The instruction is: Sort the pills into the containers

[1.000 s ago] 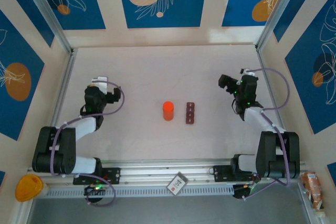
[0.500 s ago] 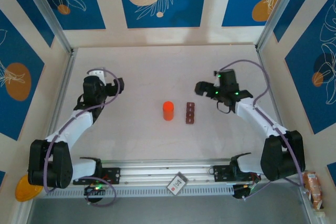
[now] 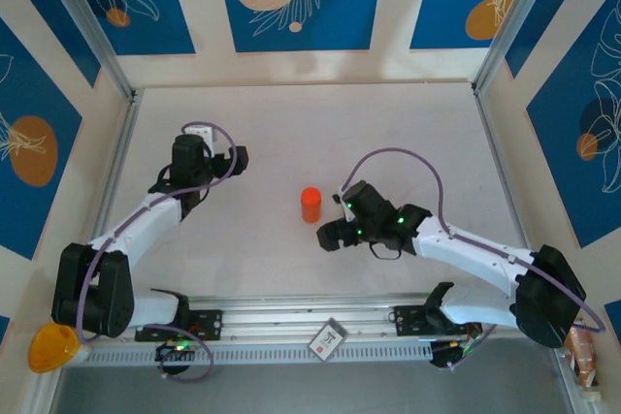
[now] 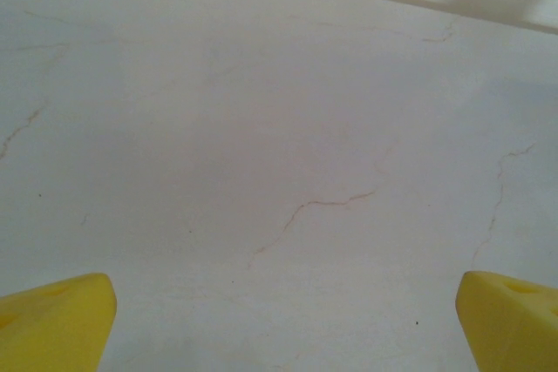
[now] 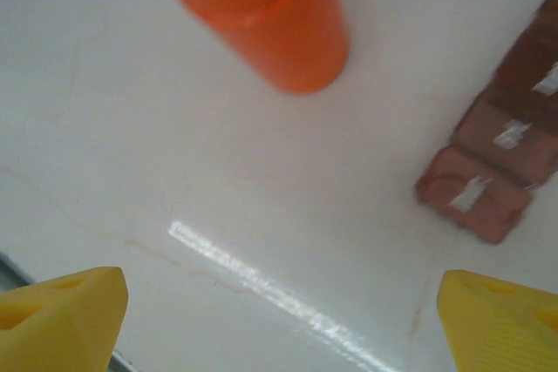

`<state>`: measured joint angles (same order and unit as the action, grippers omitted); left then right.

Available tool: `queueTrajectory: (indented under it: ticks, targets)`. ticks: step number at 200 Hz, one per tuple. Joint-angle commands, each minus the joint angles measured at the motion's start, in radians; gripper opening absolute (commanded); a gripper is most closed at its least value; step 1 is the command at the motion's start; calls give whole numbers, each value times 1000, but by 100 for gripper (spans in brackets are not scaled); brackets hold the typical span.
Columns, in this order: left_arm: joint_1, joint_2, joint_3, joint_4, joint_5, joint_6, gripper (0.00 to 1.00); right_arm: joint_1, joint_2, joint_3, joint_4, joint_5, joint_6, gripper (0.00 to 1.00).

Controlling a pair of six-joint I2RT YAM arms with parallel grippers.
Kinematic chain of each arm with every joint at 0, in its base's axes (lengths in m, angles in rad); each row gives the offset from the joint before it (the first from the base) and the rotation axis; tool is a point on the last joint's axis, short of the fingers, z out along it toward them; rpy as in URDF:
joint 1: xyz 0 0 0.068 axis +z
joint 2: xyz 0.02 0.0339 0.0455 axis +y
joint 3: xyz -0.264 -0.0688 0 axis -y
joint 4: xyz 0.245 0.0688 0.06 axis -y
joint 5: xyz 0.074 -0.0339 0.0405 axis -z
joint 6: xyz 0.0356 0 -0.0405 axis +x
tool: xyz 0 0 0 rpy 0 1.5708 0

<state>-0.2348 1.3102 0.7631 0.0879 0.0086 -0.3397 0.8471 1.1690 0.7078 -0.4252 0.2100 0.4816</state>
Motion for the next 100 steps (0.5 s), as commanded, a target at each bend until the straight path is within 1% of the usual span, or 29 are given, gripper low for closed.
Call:
queueTrajectory:
  ticks: [1,16,43,100]
  targets:
    - [-17,6,31,-16,13,-27,100,42,40,-25,111,-5,85,89]
    - [-23,2,31,-24,9,-28,100,58,97,-15,161,-17,99,85]
    - [-27,-10,30,-35,-3,-31,100,85,195,11,230,10,99,83]
    - [-29,-29,21,-43,-16,-27,100,51,332,26,352,57,99,70]
